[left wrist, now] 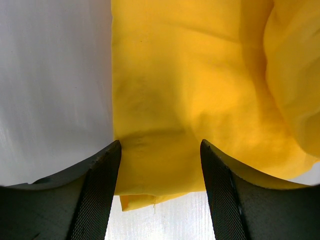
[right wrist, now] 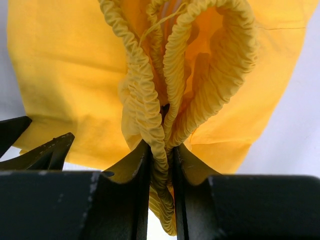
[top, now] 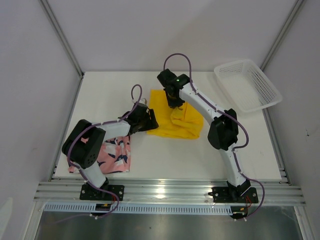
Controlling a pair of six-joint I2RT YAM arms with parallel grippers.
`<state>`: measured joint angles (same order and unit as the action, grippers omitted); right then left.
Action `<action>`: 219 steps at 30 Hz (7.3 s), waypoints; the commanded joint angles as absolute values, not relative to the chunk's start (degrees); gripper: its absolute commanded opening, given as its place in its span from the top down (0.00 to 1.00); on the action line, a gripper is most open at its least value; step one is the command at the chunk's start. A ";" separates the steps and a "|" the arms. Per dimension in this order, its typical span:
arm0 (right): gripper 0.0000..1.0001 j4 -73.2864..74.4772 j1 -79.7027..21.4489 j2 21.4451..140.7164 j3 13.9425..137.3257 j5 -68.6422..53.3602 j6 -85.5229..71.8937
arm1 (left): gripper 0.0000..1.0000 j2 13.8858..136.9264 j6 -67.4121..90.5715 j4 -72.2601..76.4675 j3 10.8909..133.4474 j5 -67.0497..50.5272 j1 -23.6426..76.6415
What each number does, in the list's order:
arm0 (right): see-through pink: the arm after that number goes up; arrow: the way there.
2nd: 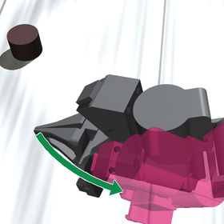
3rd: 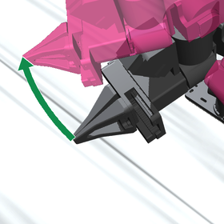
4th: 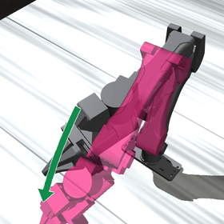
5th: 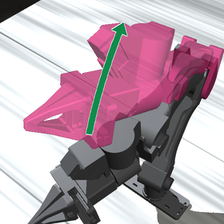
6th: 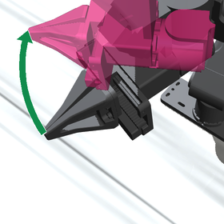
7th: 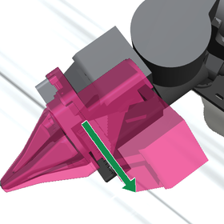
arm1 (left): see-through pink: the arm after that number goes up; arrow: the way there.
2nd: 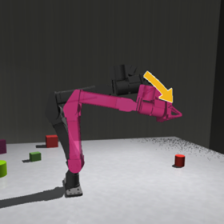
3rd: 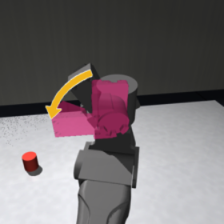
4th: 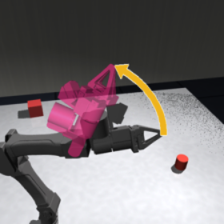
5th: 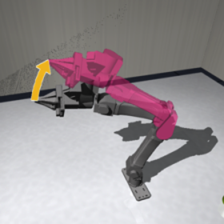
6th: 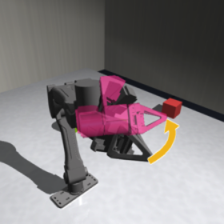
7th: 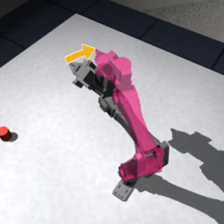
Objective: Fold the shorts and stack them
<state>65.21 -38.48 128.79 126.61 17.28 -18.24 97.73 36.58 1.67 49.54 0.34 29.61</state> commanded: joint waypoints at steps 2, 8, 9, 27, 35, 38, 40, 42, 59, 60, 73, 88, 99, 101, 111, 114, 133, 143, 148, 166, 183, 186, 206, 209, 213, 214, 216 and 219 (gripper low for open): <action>0.95 64.69 -37.62 124.89 127.18 19.52 -19.95 | 0.32 98.35 37.27 -2.55 47.81 -0.26 30.67; 0.95 63.47 -37.79 127.97 126.92 18.46 -21.27 | 0.32 98.35 37.18 -2.64 48.16 -0.26 30.94; 0.95 63.02 -37.79 128.14 126.74 17.76 -21.36 | 0.32 98.35 37.18 -2.64 48.16 -0.26 31.02; 0.44 46.86 -38.50 124.73 114.45 10.91 -28.39 | 0.32 97.47 37.62 -2.99 47.90 -0.26 32.34; 0.36 26.13 -34.37 111.37 99.16 -6.04 -32.51 | 0.31 88.36 37.62 -6.67 45.97 2.19 32.43; 0.36 15.84 -32.00 107.85 92.56 -16.76 -35.49 | 0.31 84.22 37.44 -8.78 45.18 2.46 32.43; 0.35 13.28 -31.64 107.40 91.49 -21.24 -35.95 | 0.30 82.63 37.62 -9.23 44.91 2.64 32.34; 0.34 12.83 -31.64 107.40 91.58 -22.67 -36.21 | 0.30 81.05 37.71 -9.75 44.74 2.81 32.26; 0.97 -7.02 -26.81 104.41 71.20 -27.69 -40.34 | 0.28 84.70 38.05 -8.44 55.79 -5.62 22.68; 0.98 -7.73 -26.81 104.59 70.15 -27.25 -40.60 | 0.28 85.68 38.23 -8.00 56.25 -6.41 22.07; 1.00 -15.38 -29.88 110.48 66.27 -16.45 -43.68 | 0.27 100.37 39.90 -3.52 64.08 -2.47 21.80; 1.00 -22.41 -31.03 110.30 60.29 -3.25 -45.79 | 0.41 100.81 43.86 20.81 54.32 -3.87 21.80; 1.00 -23.03 -31.99 115.31 65.21 -8.96 -44.30 | 0.34 102.75 48.33 23.03 50.63 -0.36 21.80; 1.00 -23.55 -32.08 115.23 65.30 -9.57 -44.21 | 0.34 102.22 49.48 23.99 48.97 1.48 21.71; 1.00 -24.08 -32.26 114.96 66.09 -11.51 -43.24 | 0.40 99.76 51.85 37.70 41.92 -1.39 20.83; 1.00 -24.70 -32.61 115.49 66.53 -13.09 -43.07 | 0.45 101.16 52.56 39.20 42.71 -3.50 20.83; 1.00 -26.02 -36.30 120.23 72.42 -19.60 -41.05 | 0.93 105.56 51.86 38.32 45.70 -6.06 20.83; 1.00 -25.14 -35.24 125.07 73.48 -21.18 -41.75 | 0.34 99.06 44.30 21.23 50.44 -2.30 20.30; 1.00 -24.53 -35.24 125.16 73.39 -19.96 -41.84 | 0.20 92.82 42.01 9.41 55.54 5.17 20.13; 0.85 -18.72 -32.00 110.22 72.86 -22.93 -39.81 | 0.26 89.64 40.51 10.02 59.32 -4.13 22.94; 0.92 -31.54 -24.00 119.08 74.61 -35.84 -48.68 | 0.57 90.36 44.74 19.25 54.06 -7.29 25.40; 0.92 -36.90 -23.99 121.81 75.67 -40.15 -51.85 | 0.58 87.11 42.55 17.41 52.21 -8.26 25.31; 0.93 -46.85 -28.39 133.94 84.10 -43.43 -59.41 | 0.81 89.64 44.47 27.95 39.46 -17.31 21.62; 0.95 -43.17 -28.48 136.57 86.03 -41.84 -57.93 | 0.82 92.45 44.82 26.90 40.43 -16.53 21.62; 0.95 -38.85 -28.48 139.65 87.80 -36.23 -54.58 | 0.83 94.22 44.03 24.34 38.85 -14.42 21.71; 0.95 -39.02 -28.39 140.53 88.32 -35.69 -55.28 | 0.83 94.91 44.03 24.78 37.46 -13.72 21.62; 0.96 -39.46 -28.21 143.25 89.99 -34.90 -55.98 | 0.83 96.06 43.42 24.35 37.27 -13.10 21.71; 0.96 -37.19 -27.95 146.59 92.63 -33.31 -56.25 | 0.85 98.69 43.42 23.82 37.18 -13.27 21.62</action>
